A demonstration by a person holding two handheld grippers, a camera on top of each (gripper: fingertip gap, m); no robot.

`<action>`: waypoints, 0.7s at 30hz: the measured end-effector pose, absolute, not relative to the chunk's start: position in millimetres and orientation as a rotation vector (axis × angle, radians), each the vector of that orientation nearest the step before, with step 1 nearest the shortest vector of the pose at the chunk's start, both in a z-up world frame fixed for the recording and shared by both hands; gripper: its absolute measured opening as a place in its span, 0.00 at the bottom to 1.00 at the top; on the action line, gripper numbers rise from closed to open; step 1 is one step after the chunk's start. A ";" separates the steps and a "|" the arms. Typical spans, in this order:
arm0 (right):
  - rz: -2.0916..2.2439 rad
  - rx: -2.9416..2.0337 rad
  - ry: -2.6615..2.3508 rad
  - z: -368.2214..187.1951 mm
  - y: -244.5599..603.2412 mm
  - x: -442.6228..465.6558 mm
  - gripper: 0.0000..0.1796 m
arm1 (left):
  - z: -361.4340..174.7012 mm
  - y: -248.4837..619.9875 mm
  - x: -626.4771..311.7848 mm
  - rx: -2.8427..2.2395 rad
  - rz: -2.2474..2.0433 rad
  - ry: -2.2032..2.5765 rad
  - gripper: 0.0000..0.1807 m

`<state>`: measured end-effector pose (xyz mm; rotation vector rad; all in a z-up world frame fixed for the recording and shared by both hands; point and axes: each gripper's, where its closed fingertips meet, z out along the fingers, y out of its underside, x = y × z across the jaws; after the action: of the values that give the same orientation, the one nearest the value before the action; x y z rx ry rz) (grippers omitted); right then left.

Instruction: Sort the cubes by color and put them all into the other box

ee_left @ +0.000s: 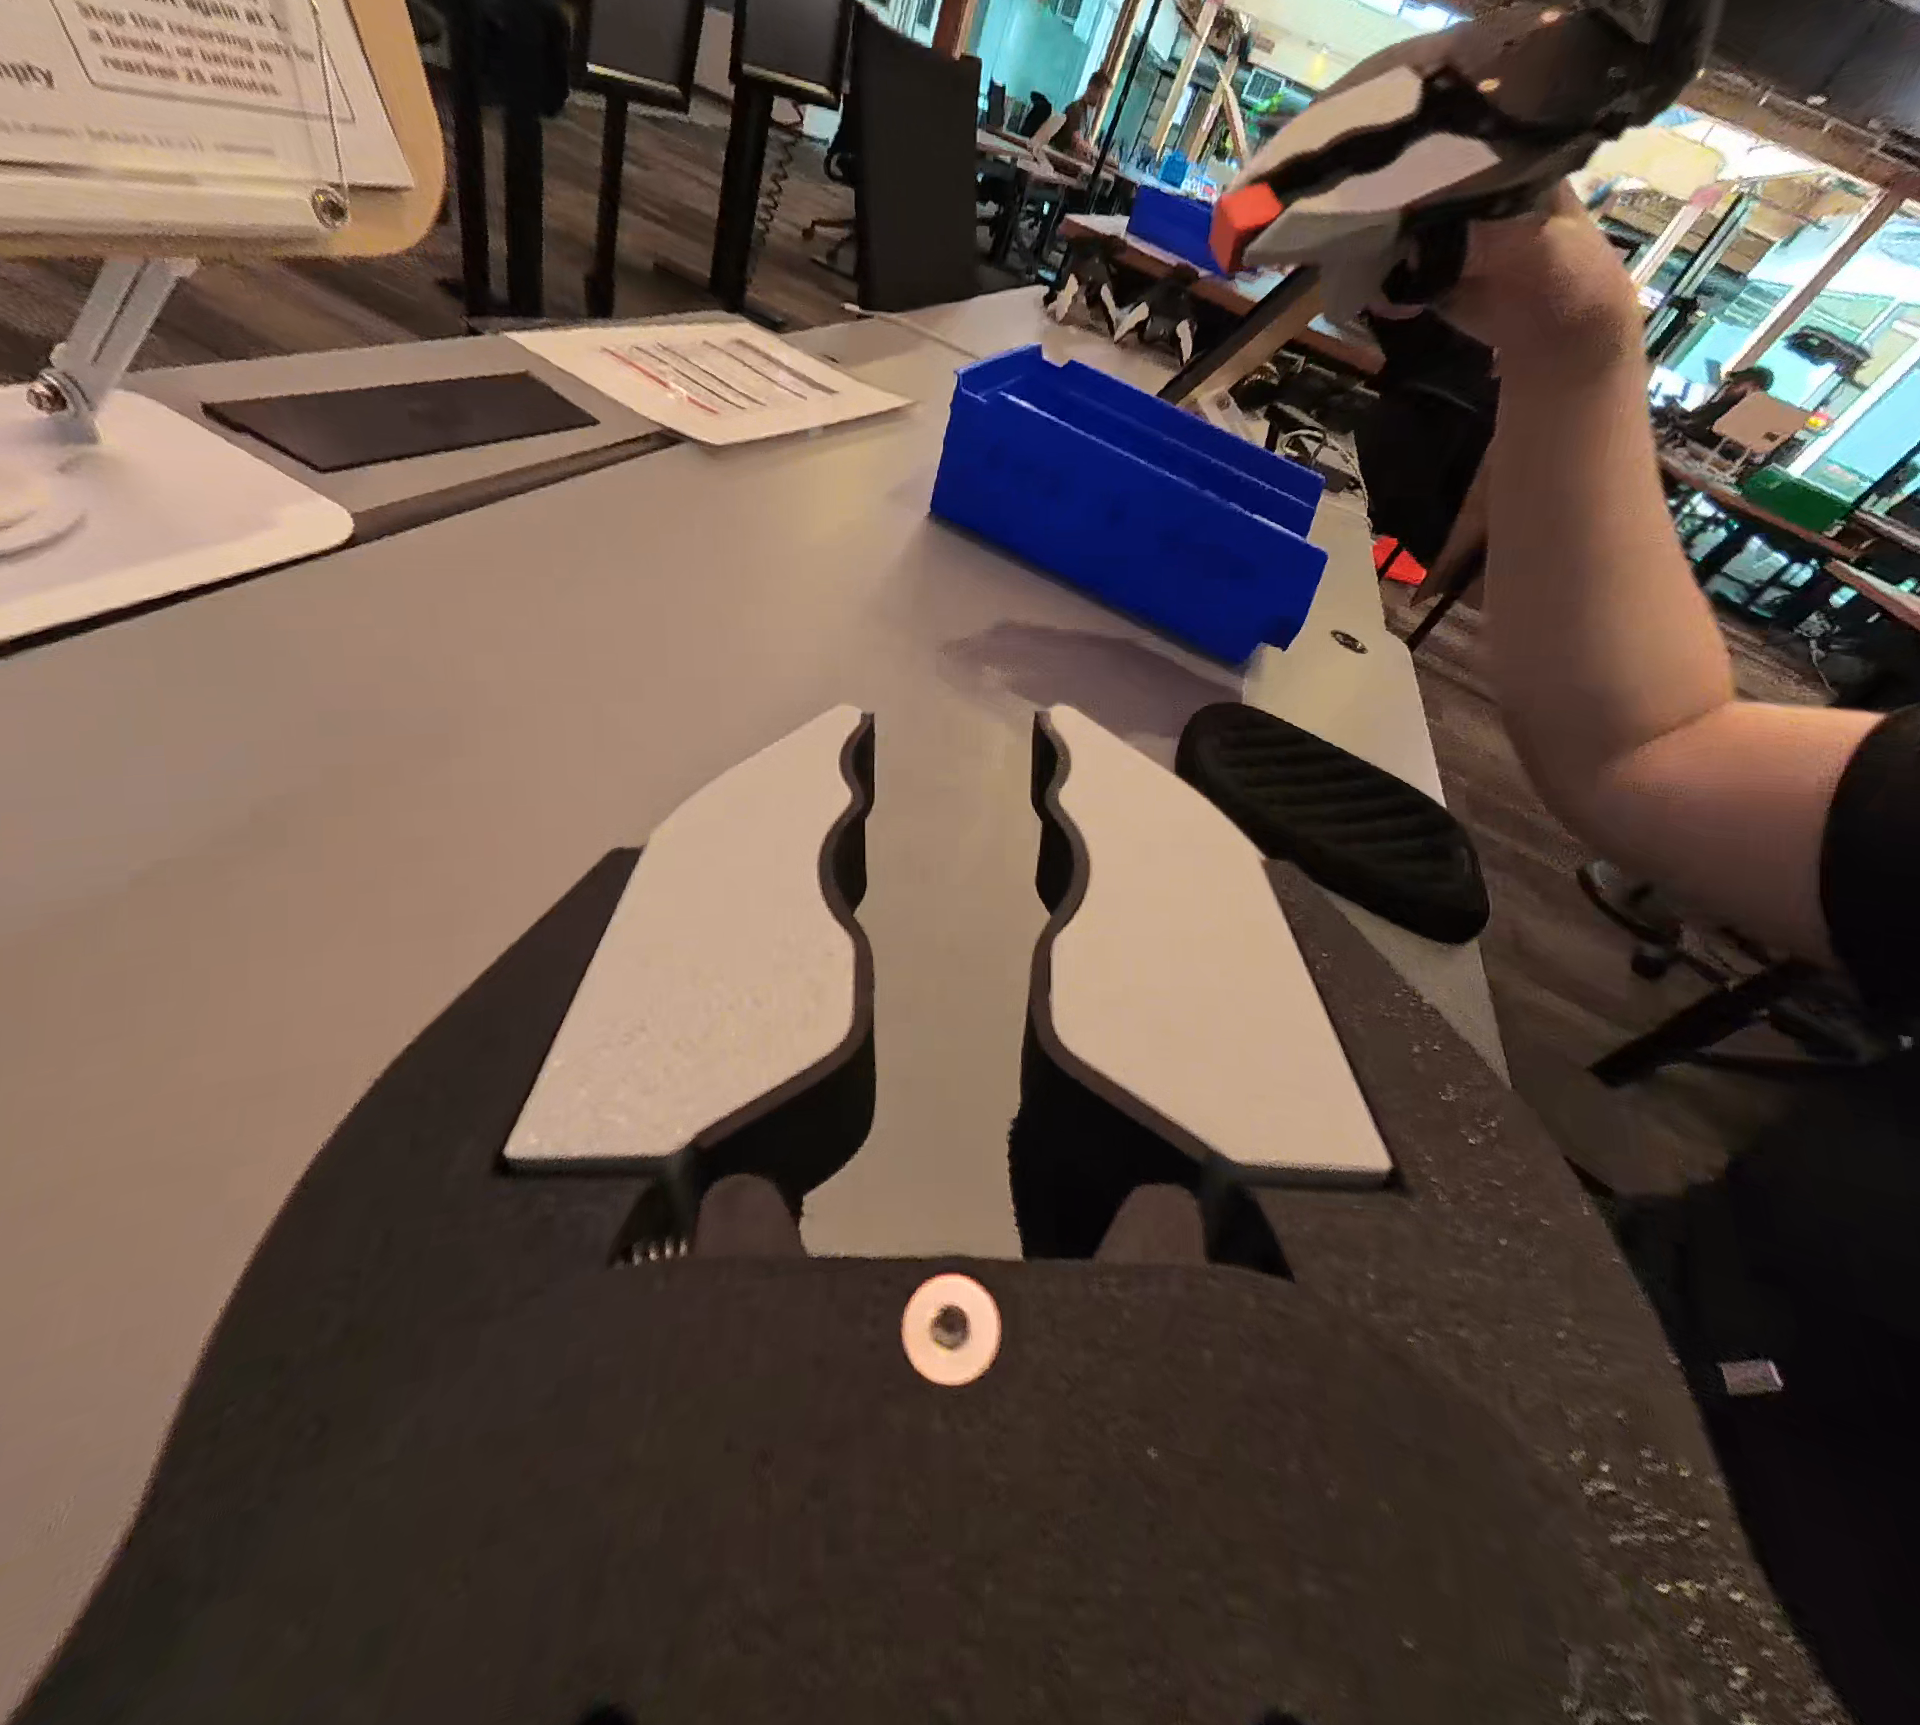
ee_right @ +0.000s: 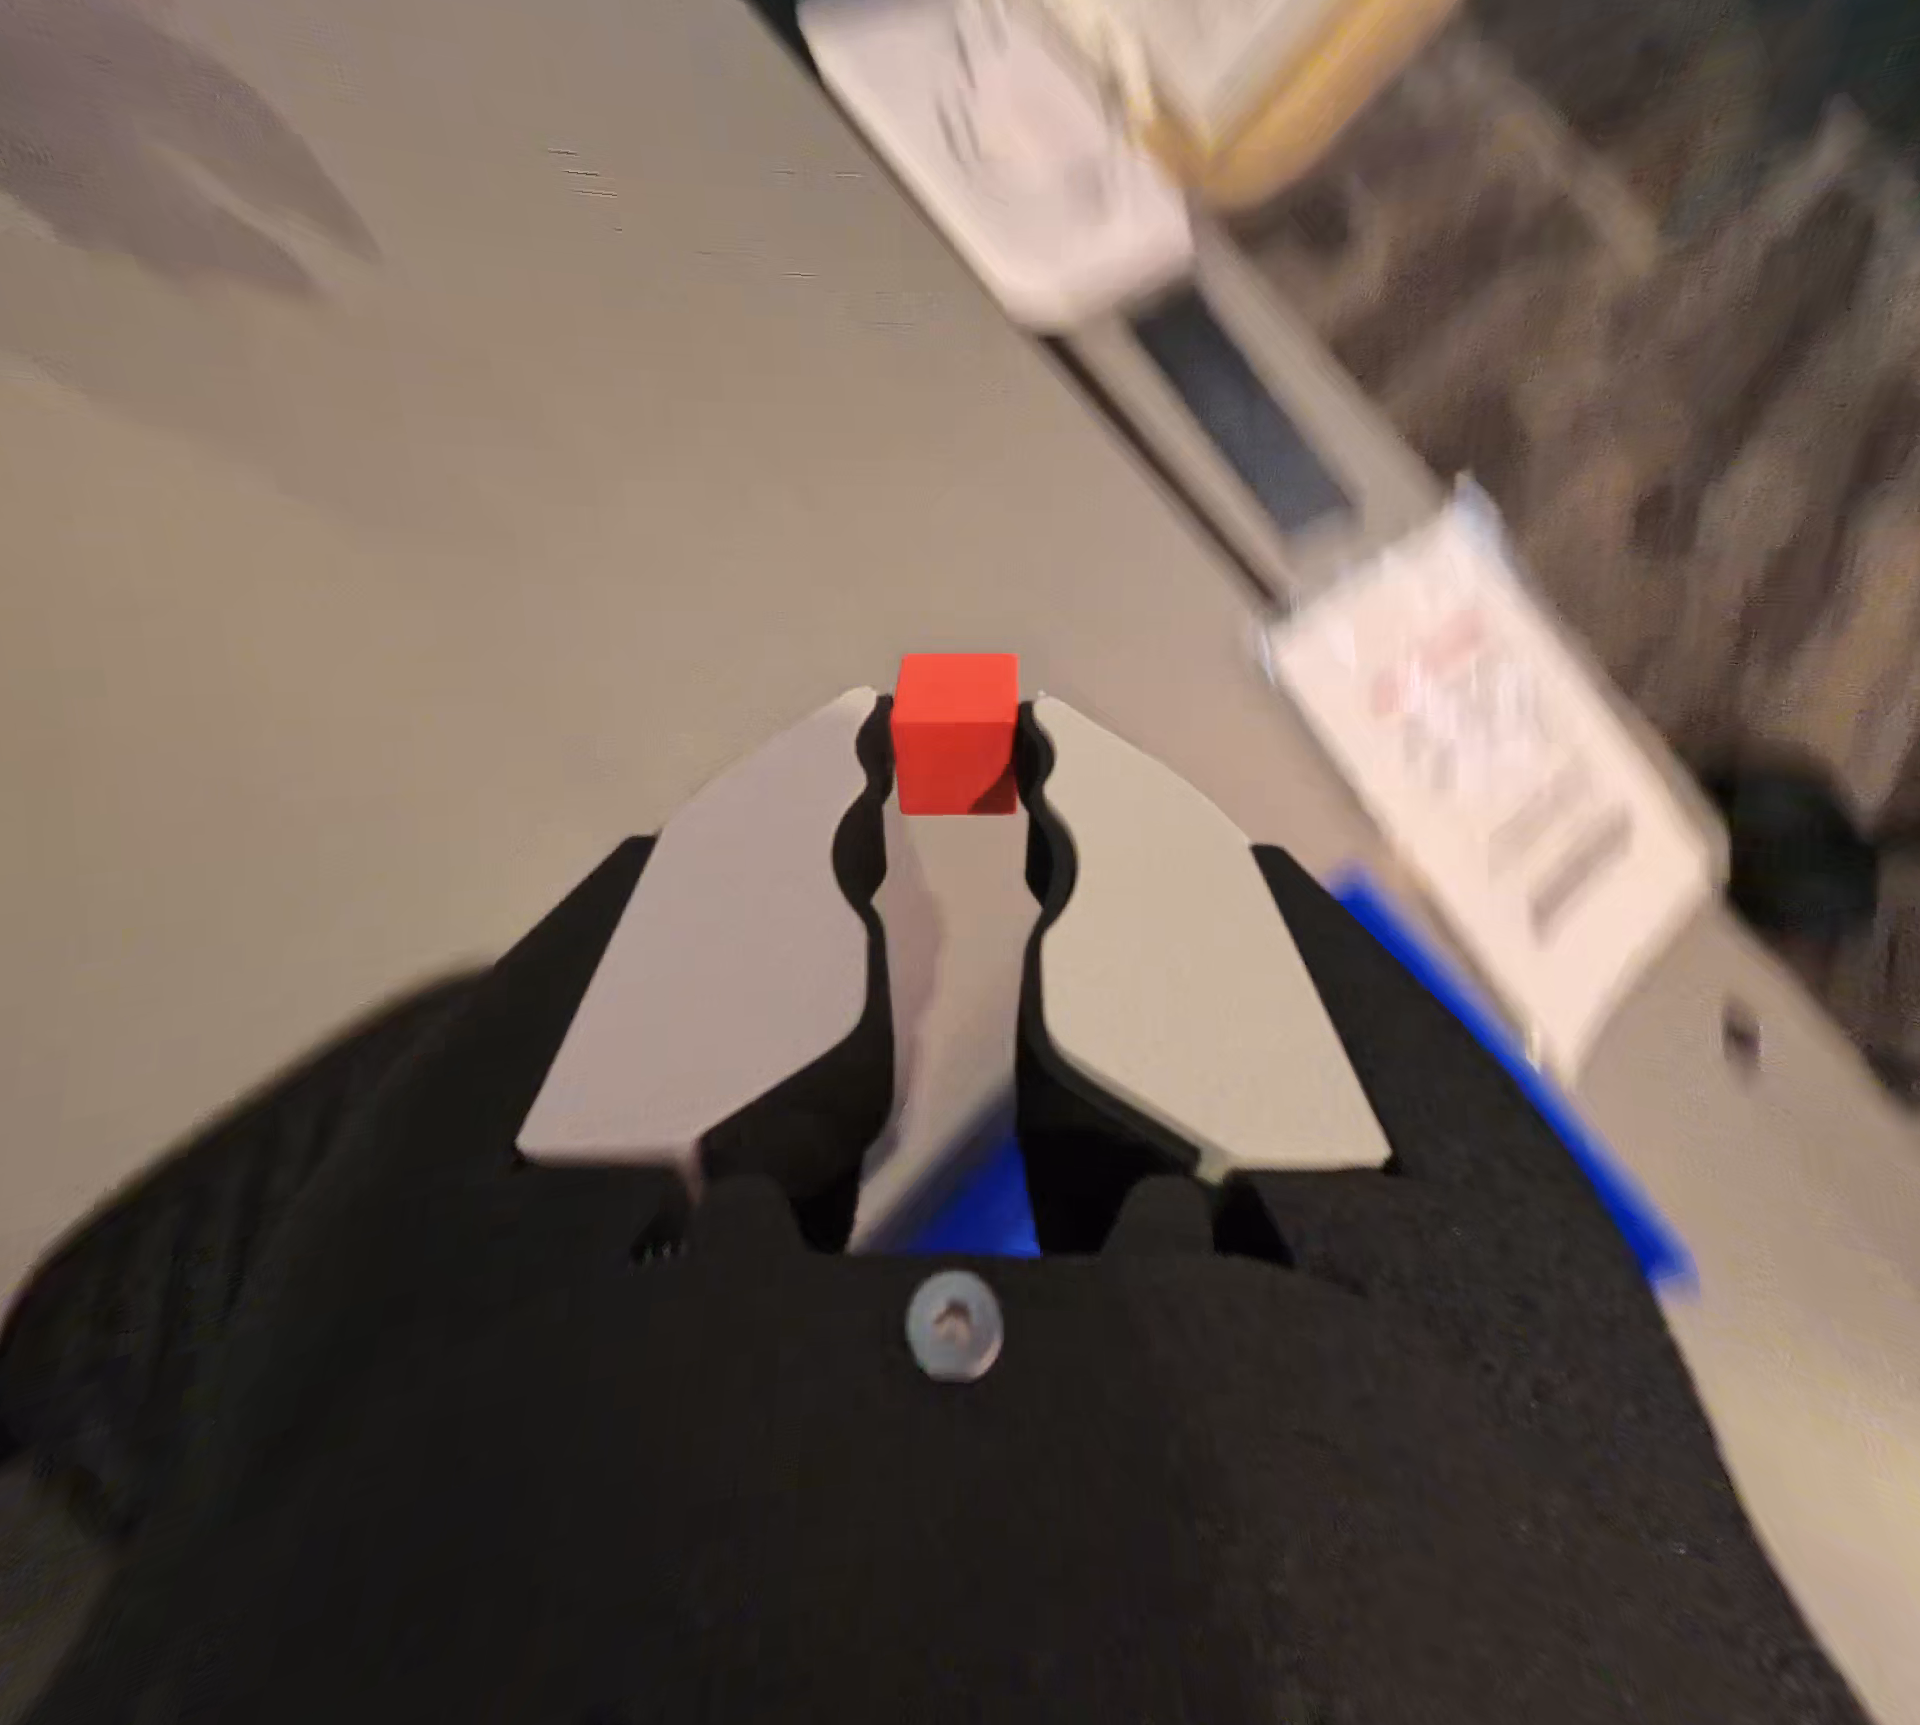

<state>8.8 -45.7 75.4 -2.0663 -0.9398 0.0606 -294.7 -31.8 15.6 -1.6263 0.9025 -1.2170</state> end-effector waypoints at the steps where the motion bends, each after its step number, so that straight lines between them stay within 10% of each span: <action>1: 0.011 -2.217 -0.876 56.0 -52.3 48.8 0.12 | 12.9 -33.0 -292.2 -1.638 -1.223 0.914 0.16; 9: -0.143 -3.089 -0.464 -97.2 -148.2 247.3 0.12 | -6.0 -30.3 -289.0 -1.672 -1.100 0.988 0.15; 21: -0.298 -3.233 -0.333 -140.9 -163.9 293.4 0.12 | -25.5 -28.2 -290.5 -1.734 -1.107 1.002 0.13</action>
<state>293.4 -163.9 -140.9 -3.2335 -0.3327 -0.2982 -290.5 -28.2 -25.5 -1.7340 1.0017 -1.1074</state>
